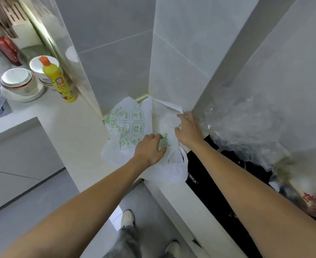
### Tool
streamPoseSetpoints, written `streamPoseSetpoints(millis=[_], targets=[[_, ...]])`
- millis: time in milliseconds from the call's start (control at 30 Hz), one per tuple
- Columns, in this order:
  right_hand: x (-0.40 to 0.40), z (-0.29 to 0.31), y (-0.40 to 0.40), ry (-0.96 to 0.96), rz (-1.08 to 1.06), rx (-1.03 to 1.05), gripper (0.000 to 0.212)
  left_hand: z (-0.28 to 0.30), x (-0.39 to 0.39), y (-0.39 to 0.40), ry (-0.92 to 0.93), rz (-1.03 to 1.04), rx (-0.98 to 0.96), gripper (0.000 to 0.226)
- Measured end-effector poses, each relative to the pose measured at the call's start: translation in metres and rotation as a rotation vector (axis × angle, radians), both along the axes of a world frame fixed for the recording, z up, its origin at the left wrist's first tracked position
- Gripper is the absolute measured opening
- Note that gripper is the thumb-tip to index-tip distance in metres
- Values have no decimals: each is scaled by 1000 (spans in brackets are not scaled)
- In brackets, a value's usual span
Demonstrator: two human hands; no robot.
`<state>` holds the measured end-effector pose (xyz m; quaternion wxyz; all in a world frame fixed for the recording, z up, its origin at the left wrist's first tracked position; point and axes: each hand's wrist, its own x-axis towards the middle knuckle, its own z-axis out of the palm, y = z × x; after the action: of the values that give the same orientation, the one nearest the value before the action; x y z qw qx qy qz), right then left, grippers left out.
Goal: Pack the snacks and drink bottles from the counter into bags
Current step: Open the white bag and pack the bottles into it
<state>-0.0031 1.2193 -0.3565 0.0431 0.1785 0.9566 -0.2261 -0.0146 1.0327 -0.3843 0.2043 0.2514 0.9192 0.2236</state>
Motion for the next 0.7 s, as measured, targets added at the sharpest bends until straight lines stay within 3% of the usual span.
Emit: streamPoseSetpoints(millis=[267,433,600,700], targets=[[-8,-18,7,24,9,-132,54,-44,4,37,-189,-99,-98,62],[9,-21,7,63,27,-185,36,-60,15,34,-152,-77,-187,42],[28,-13,9,164,16,-221,22,-37,19,9,-40,-35,-20,28],[43,0,8,195,18,-278,21,-9,26,-14,123,47,89,18]])
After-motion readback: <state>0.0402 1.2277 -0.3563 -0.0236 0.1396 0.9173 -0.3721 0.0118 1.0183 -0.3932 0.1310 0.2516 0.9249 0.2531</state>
